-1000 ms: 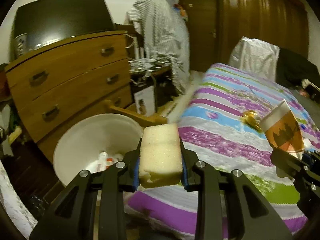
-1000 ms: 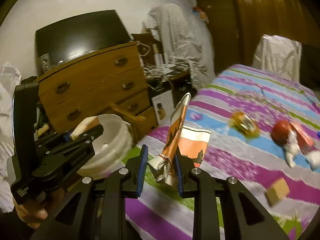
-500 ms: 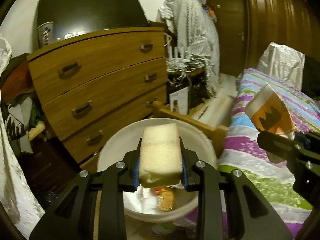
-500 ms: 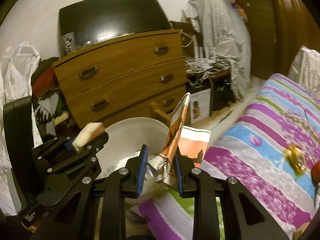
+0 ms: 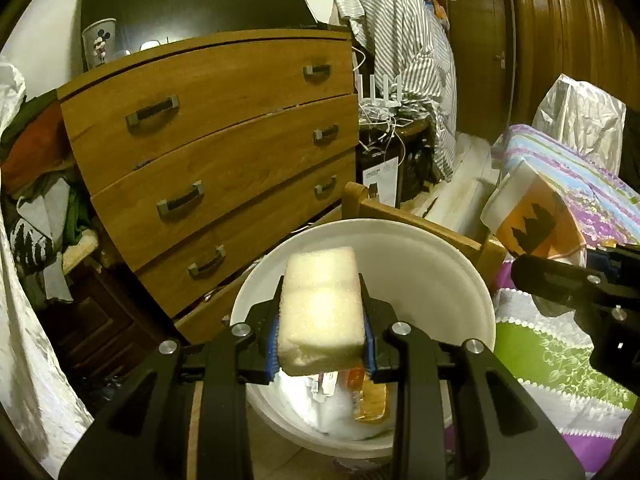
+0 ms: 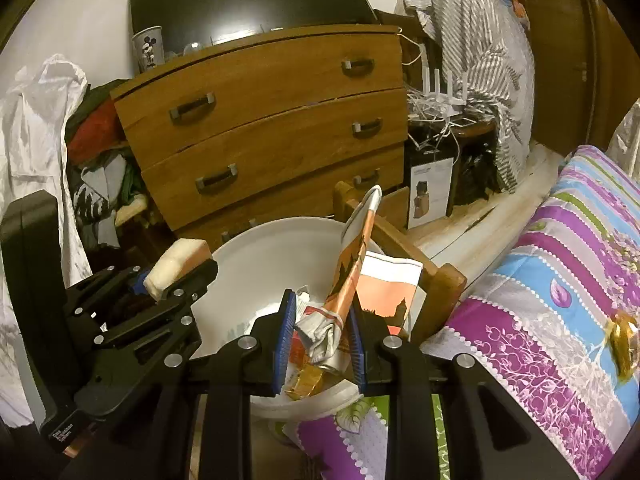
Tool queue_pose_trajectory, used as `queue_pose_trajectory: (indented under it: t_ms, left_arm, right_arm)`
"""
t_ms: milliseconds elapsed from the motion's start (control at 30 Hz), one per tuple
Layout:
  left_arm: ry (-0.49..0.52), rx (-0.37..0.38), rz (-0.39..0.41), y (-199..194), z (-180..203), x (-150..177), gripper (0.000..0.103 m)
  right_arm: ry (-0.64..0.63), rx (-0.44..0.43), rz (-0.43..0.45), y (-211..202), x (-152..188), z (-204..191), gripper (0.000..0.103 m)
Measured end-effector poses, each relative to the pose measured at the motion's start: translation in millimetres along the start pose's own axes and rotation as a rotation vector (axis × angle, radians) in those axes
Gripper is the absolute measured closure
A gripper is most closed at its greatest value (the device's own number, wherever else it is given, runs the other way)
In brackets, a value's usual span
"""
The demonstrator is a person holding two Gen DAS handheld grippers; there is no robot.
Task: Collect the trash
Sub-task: 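Carry the paper cup and foam block over the white bucket, then open both tools to drop the cup and foam block into the bucket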
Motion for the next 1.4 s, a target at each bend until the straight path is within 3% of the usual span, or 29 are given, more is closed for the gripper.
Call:
queue_pose_trajectory:
  t_ms: [767, 867, 900, 1000, 1400]
  left_arm:
    - [-0.011, 0.016, -0.015, 16.0, -8.2, -5.1, 0.074]
    - [-0.009, 0.011, -0.02, 20.5, -8.5, -6.3, 0.074]
    - [-0.012, 0.009, -0.027, 22.9, -9.3, -6.3, 0.071]
    - [-0.011, 0.014, -0.033, 26.4, -9.1, -5.0, 0.046]
    - [-0.004, 0.006, -0.037, 31.9, -9.3, -3.2, 0.046]
  right_arm:
    - [-0.047, -0.084, -0.043, 18.5, -22.9, -1.2, 0.076]
    - [-0.062, -0.083, -0.048, 22.3, -27.1, -2.0, 0.068]
    - [-0.061, -0.081, -0.045, 23.1, -27.7, -1.7, 0.067]
    - [-0.058, -0.074, -0.045, 27.5, -28.8, -0.5, 0.065]
    - [-0.036, -0.059, -0.041, 30.0, -23.8, 7.2, 0.065]
Point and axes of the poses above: each gripper's, at about its wrist camera, not at the fingertips, and y roughly the way its jaws point, z to its right, x to its underside, the point moved 3 cm from there along y, roughly the way its jaws point, and after that the axes turned 4 degrees about -y, right-handed, at the moved point
